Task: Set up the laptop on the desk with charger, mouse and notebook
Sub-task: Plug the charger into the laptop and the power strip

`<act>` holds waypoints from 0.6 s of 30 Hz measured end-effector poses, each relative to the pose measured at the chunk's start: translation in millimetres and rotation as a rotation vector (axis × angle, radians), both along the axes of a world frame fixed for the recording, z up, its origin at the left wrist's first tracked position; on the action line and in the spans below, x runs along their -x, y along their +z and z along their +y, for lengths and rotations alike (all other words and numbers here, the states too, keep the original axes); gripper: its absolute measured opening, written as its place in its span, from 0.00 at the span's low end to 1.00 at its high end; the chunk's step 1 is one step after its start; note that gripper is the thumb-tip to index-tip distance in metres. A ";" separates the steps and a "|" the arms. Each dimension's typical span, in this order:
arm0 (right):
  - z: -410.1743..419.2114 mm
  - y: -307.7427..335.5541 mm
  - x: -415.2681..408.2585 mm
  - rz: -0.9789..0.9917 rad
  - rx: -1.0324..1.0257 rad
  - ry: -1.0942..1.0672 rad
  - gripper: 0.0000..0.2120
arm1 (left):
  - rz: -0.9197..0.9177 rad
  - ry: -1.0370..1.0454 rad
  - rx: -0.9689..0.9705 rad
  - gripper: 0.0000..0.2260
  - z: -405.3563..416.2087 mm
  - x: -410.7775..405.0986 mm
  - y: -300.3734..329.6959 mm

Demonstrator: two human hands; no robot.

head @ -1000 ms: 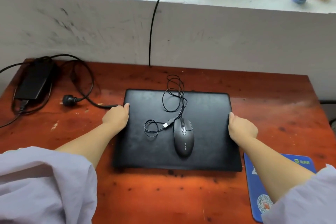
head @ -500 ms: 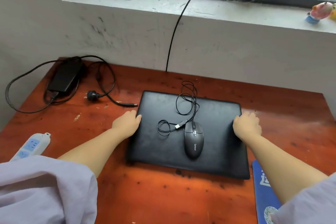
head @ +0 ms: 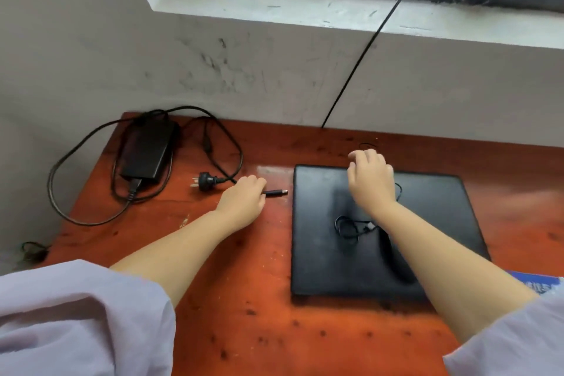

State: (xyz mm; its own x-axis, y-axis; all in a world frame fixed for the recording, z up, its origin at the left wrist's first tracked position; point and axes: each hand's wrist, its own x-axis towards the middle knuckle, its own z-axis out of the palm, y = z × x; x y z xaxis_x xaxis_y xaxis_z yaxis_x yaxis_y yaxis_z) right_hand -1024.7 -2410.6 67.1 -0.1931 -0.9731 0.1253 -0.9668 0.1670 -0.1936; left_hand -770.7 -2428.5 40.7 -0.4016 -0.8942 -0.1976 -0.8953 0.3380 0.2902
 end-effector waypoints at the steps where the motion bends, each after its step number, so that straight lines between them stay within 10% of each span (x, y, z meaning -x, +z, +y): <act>1: -2.8 -2.2 -11.5 0.007 -0.020 0.033 0.13 | -0.015 -0.038 0.008 0.12 -2.3 -1.1 -4.6; 18: -76.7 -52.9 -54.8 -0.067 -0.329 0.249 0.21 | 0.118 -0.078 0.144 0.09 -30.2 5.8 -45.1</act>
State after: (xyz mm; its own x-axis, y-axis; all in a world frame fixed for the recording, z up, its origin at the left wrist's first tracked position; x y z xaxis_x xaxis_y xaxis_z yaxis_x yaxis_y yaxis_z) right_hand -969.9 -2487.3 14.2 0.0556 -0.9772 -0.2048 -0.9726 -0.0066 -0.2325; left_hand -776.5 -2458.7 -4.4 -0.4837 -0.8751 -0.0177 -0.8274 0.4506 0.3351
